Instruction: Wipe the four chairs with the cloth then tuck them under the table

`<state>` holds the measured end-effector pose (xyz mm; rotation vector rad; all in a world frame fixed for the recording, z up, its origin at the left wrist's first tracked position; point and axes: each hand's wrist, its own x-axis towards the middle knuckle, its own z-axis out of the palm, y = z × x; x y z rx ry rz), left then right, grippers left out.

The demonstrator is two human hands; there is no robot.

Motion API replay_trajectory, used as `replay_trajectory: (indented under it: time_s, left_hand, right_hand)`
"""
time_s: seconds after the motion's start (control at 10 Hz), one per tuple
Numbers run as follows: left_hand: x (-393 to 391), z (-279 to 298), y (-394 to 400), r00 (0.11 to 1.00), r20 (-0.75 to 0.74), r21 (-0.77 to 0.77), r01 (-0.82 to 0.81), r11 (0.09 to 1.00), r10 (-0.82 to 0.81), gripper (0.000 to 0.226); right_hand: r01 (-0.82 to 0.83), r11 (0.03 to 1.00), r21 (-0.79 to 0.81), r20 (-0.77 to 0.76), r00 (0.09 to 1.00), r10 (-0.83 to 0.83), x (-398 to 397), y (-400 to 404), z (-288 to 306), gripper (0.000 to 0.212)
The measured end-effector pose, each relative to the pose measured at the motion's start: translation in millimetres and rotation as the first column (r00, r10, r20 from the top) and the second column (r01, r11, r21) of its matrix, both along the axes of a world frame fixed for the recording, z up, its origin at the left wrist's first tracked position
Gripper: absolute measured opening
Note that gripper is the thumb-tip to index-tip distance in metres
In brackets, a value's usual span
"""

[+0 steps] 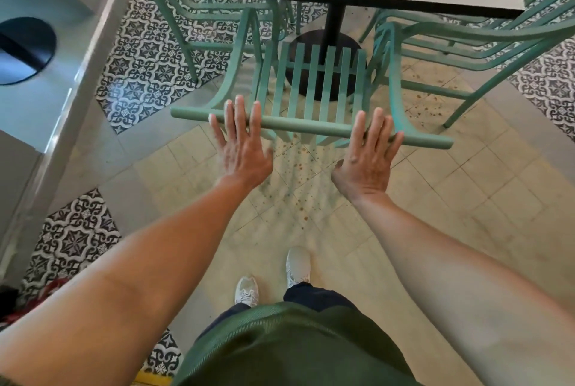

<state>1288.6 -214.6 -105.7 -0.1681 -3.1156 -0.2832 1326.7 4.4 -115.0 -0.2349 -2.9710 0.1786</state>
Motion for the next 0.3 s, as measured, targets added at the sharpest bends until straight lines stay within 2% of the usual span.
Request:
replay_trajectory:
  time_s: [0.1,0.2,0.3]
  left_hand:
    - [34,-13,0,0.995,0.099,0.061,-0.017,0.998,0.011,0.1]
    - [68,-28,-9,0.954,0.289,0.021,-0.086,0.996,0.076,0.092]
    - [105,-47,-36,0.881,0.429,-0.062,-0.19,0.98,0.198,0.083]
  right_hand:
    - [-0.02,1.0,-0.002,0.013,1.0,0.02,10,-10,-8,0.085]
    - [-0.152,0.988,0.017,0.035,0.988,0.151,21,-14,-9,0.084]
    - [-0.541,0.841,-0.026,0.118,0.833,0.54,46,-36,-20,0.076]
